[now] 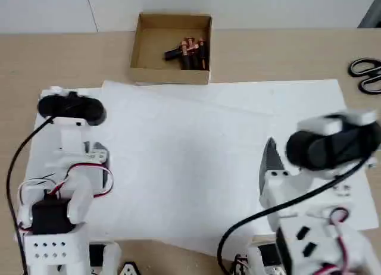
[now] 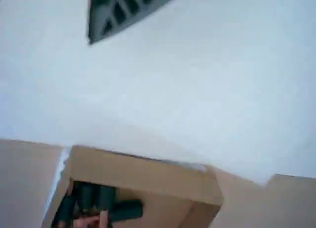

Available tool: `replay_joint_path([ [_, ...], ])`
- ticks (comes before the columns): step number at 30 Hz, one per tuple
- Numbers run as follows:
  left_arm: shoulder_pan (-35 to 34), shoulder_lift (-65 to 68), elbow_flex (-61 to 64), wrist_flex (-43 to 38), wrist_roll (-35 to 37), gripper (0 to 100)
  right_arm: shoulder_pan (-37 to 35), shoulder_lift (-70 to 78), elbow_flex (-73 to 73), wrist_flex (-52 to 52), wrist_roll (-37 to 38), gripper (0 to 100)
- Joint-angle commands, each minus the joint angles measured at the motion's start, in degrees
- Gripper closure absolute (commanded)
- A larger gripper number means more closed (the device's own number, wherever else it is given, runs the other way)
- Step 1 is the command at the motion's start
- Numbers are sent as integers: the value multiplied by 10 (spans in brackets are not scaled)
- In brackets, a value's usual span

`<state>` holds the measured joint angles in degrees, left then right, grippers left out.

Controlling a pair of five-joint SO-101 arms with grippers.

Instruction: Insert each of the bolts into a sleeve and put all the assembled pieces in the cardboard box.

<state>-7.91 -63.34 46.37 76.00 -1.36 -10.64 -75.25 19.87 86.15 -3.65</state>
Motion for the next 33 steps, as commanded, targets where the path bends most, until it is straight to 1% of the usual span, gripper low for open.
replay_joint_path([
  [1, -14, -5, 1, -18, 0, 980, 6, -125, 182, -99, 7, 876],
  [3, -24, -5, 2, -17, 6, 980, 7, -187, 277, -142, 7, 876],
  [4, -28, -5, 6, -17, 20, 980, 15, -217, 323, -161, 7, 876],
  [7, -51, -4, 19, -17, 87, 980, 58, -289, 434, -211, 7, 876],
  [9, -62, -4, 32, -17, 128, 979, 95, -289, 475, -228, 4, 873],
  [11, -63, -4, 56, -19, 144, 974, 134, -281, 498, -246, 4, 872],
  [14, -63, -4, 85, -21, 144, 975, 171, -287, 535, -269, 4, 872],
  [16, -62, -4, 99, -30, 144, 975, 182, -287, 555, -275, 4, 872],
  [21, -62, -4, 148, -93, 144, 977, 182, -287, 613, -276, 4, 872],
  [28, -62, -4, 243, -206, 84, 978, 182, -287, 672, -276, 4, 872],
  [33, -60, -4, 282, -237, 77, 978, 182, -287, 714, -276, 4, 872],
])
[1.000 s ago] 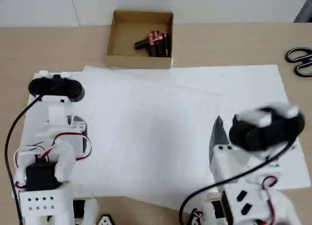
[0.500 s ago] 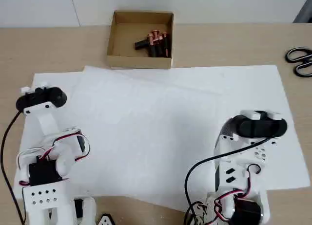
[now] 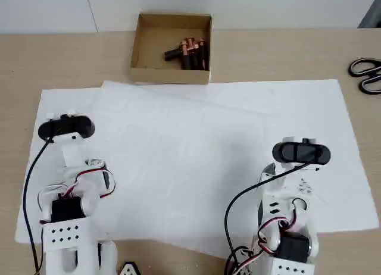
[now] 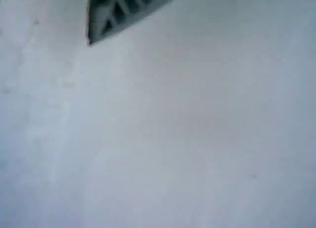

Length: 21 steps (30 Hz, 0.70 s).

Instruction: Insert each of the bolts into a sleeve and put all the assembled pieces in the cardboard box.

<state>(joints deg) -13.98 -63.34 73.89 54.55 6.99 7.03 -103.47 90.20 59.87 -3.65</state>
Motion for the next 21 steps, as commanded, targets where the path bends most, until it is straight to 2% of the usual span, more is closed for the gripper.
replay_joint_path([
  [1, 5, -4, 13, -26, -6, 978, 6, -5, 18, -13, 4, 872],
  [9, 79, -4, 58, -29, -5, 979, 5, -5, 41, -12, 3, 872],
  [21, 80, -4, 74, -40, -4, 979, 5, -5, 46, -13, 3, 873],
])
